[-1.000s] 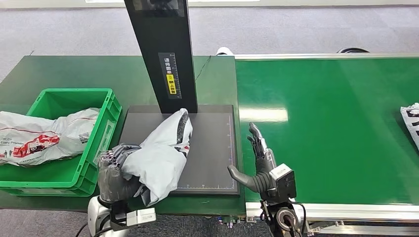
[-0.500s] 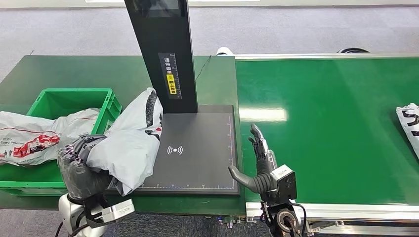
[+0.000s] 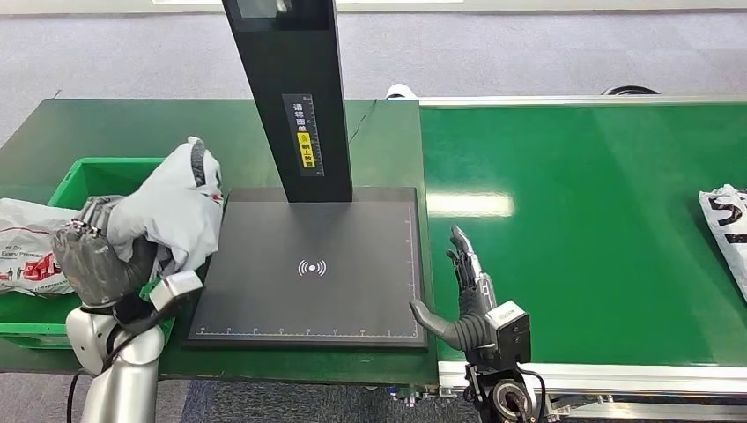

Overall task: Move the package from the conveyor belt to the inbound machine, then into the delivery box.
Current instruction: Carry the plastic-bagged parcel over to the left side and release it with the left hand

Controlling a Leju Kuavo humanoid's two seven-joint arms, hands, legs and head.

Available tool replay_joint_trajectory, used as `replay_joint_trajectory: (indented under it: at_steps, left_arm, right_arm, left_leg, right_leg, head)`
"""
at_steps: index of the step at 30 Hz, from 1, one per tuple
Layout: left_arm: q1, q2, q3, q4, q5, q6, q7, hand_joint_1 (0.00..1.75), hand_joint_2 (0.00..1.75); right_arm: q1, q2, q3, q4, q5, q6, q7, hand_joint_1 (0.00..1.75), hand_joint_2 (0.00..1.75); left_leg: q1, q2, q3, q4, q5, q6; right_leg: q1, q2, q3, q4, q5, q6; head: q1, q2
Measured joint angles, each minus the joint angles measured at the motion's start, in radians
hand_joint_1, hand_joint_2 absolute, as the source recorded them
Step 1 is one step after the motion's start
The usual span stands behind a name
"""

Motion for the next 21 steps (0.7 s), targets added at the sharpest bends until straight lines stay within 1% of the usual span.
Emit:
replay_joint_trajectory:
  at_steps: [2,4,7,10,14,21]
  left_arm:
    - [-0.045,0.014,0.045,0.064,-0.007,0.000,0.087,1.75,1.75]
    - [-0.078,0.031,0.078,0.119,-0.014,0.000,0.152,1.75,1.75]
    - [-0.114,0.047,0.127,0.179,-0.051,0.000,0.207,1.75,1.75]
    - [-0.138,0.053,0.180,0.219,-0.101,0.000,0.242,1.75,1.75]
    - [-0.157,0.057,0.241,0.253,-0.103,0.000,0.241,1.75,1.75]
    - [-0.169,0.061,0.329,0.268,-0.024,0.000,0.142,1.75,1.75]
  right_arm:
    - [0.008,-0.001,0.000,-0.004,-0.001,-0.005,-0.001,0.00,1.75]
    - [0.015,-0.002,0.000,-0.008,-0.002,-0.009,-0.001,0.00,1.75]
    - [0.019,-0.003,-0.001,-0.009,-0.003,-0.012,-0.001,0.00,1.75]
    - [0.021,-0.003,-0.001,-0.009,-0.003,-0.012,-0.001,0.00,1.75]
    - [0.026,-0.003,-0.001,-0.009,-0.003,-0.013,-0.001,0.00,1.75]
    - [0.038,-0.006,-0.001,-0.009,-0.003,-0.014,-0.001,0.00,1.75]
  left_leg:
    - [0.000,0.001,0.000,0.000,0.000,0.000]
    - [0.000,0.002,0.000,0.000,0.000,0.000]
    - [0.000,0.002,-0.001,0.000,0.000,0.000]
    - [0.000,0.002,-0.001,0.000,0.000,0.000]
    - [0.000,0.002,-0.001,0.000,0.000,0.000]
    - [0.000,0.002,-0.001,0.000,0.000,0.000]
  right_leg:
    - [0.000,0.000,0.000,0.000,0.000,0.000]
    - [0.000,0.001,0.000,0.000,0.000,0.000]
    - [0.000,0.001,-0.001,0.000,0.000,0.000]
    - [0.000,0.001,-0.001,0.000,0.000,0.000]
    - [0.000,0.001,-0.001,0.000,0.000,0.000]
    - [0.000,0.001,-0.002,0.000,0.000,0.000]
  head:
    - [0.000,0.000]
    - [0.000,0.000]
    - [0.000,0.000]
    - [0.000,0.000]
    - [0.000,0.000]
    - [0.000,0.000]
